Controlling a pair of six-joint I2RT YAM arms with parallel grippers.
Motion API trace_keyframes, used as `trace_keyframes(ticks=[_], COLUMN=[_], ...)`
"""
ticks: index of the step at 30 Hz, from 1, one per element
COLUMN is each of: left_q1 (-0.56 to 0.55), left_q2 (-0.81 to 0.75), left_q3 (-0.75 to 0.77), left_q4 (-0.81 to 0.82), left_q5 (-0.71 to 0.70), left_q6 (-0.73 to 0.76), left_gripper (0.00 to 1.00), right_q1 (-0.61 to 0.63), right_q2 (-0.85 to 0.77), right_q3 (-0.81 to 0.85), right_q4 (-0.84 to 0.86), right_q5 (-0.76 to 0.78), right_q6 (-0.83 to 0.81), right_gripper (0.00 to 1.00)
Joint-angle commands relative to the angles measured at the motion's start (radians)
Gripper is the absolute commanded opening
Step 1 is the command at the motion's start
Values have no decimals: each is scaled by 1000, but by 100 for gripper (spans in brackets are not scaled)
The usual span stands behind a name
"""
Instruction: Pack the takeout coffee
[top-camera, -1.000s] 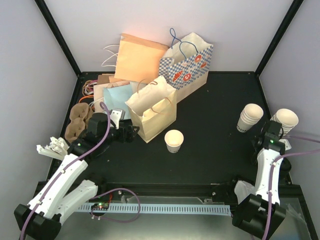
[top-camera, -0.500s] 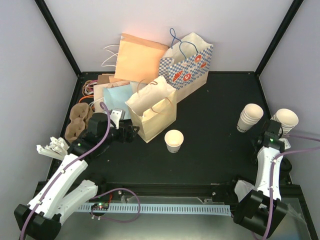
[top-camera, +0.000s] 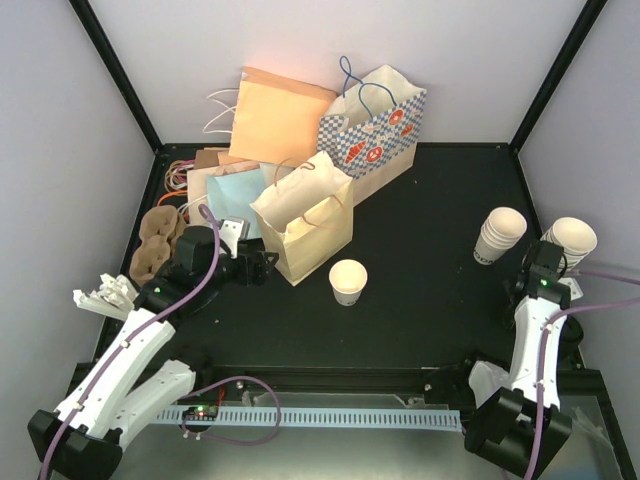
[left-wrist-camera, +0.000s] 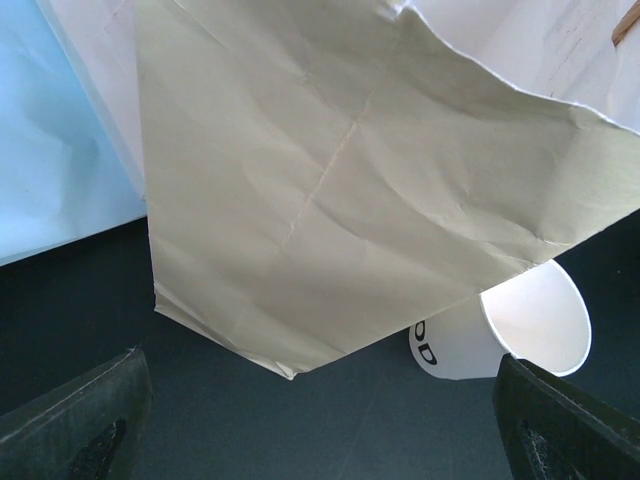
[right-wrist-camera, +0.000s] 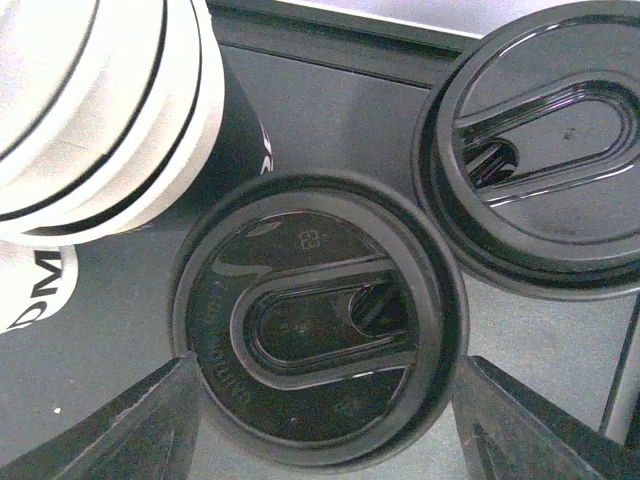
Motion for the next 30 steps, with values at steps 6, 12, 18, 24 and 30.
trace_keyframes(ticks=[6,12,18,24,30], left_q1=[2,2,2,2,3], left_q2=[-12,-13,-16,-17,-18], left_q3=[0,1,1,1,0], left_q4=[25,24,23,23,25], left_q5=[21,24,27,29,31], left_q6=[4,4,7,7,6], left_gripper=[96,96,96,96,96], right_q1=[-5,-6,-6,-5,-5], right_q2=[-62,-57,-26,-43,-49], right_q3=[68,66,83,102,100], right_q4=[-65,-71,-93,-143,-160], right_q5=[1,29,55,64,118], right_q6=[21,29,40,66,111], right_gripper=[71,45,46,46,49])
